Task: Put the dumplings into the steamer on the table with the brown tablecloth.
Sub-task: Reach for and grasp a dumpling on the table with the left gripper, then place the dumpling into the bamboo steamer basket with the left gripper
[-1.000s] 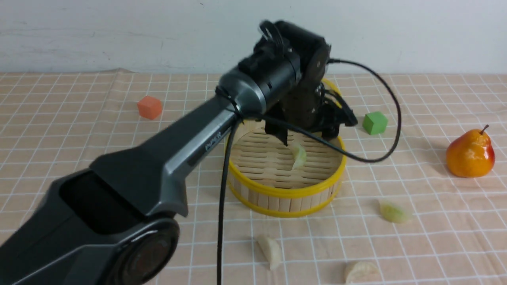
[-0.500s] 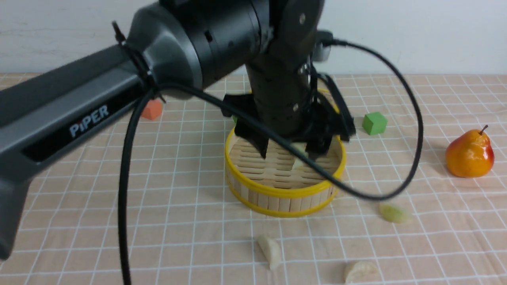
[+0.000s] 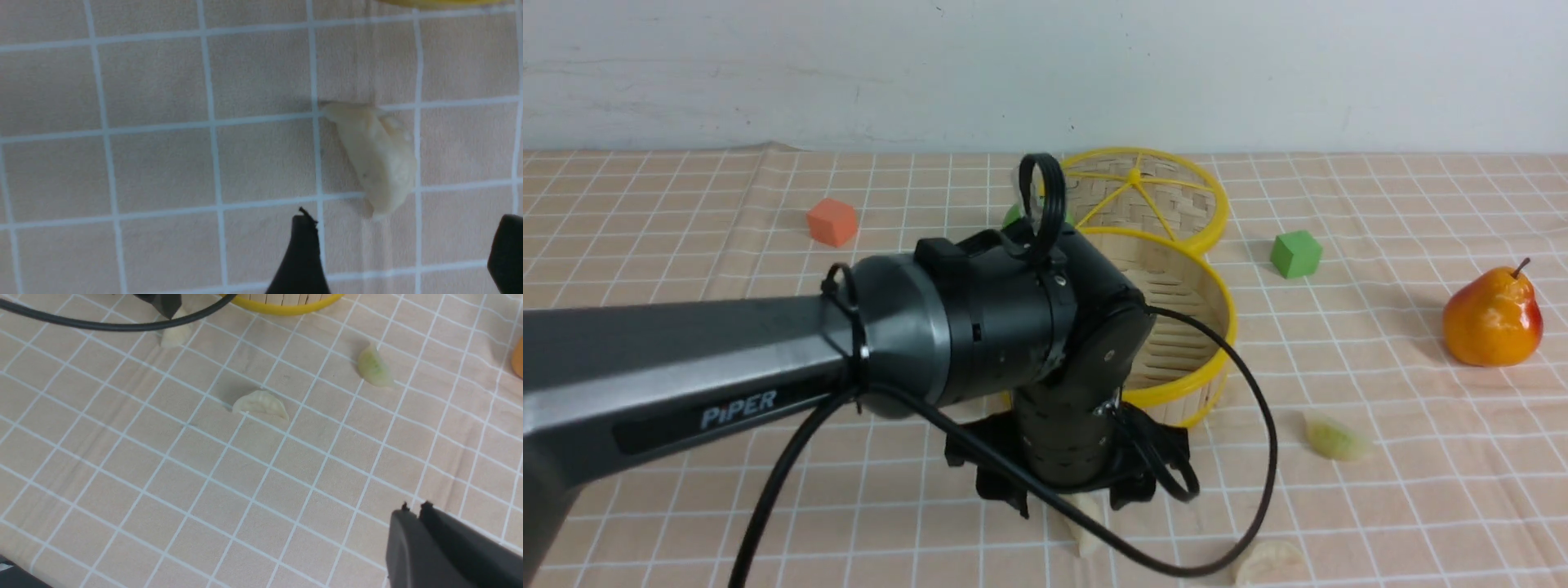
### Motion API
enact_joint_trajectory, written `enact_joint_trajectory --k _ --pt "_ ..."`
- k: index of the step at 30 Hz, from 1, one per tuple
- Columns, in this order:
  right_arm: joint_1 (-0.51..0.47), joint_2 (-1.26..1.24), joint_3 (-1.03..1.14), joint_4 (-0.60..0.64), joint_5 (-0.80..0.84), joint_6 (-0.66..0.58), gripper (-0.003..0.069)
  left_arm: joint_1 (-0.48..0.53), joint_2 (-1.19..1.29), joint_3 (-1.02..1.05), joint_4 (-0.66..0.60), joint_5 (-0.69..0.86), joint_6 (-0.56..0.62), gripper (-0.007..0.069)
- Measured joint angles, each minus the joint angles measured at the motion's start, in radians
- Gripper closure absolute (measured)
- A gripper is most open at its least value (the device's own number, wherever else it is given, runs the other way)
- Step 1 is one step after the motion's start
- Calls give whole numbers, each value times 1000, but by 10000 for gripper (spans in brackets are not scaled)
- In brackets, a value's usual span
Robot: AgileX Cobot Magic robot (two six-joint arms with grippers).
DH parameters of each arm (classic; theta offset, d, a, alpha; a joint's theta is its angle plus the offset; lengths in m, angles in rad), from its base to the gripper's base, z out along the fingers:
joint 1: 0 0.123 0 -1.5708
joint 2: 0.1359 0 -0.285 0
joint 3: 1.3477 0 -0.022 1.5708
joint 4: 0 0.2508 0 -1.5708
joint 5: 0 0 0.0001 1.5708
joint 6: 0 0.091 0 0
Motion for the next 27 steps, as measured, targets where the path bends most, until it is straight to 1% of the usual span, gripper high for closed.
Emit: enact_joint_trajectory --k 4,7,9,11,12,13,14,15,19,22,27 --pt "0 0 0 6 0 0 614 1 56 1 6 -57 -18 73" --pt "0 0 0 7 0 0 610 1 99 1 0 -73 -19 109" --pt "0 -1 0 10 0 0 608 1 120 2 -2 -73 -20 172" --pt "0 -1 0 11 0 0 604 1 123 4 0 -68 -19 275" --pt "0 -1 0 11 0 0 603 1 123 4 0 -66 -19 275" --pt "0 -1 0 11 0 0 601 1 122 -5 -1 -48 -10 395" --pt "0 -1 0 11 0 0 600 1 120 -13 -2 -34 3 438" --pt "0 -1 0 11 0 0 599 1 111 -21 -2 -20 20 452" --pt "0 -2 0 9 0 0 595 1 53 -104 -1 40 134 442" --pt "0 -2 0 9 -3 0 595 12 12 -212 15 75 206 442" --pt "0 -2 0 10 -14 0 592 85 44 -390 20 102 299 442"
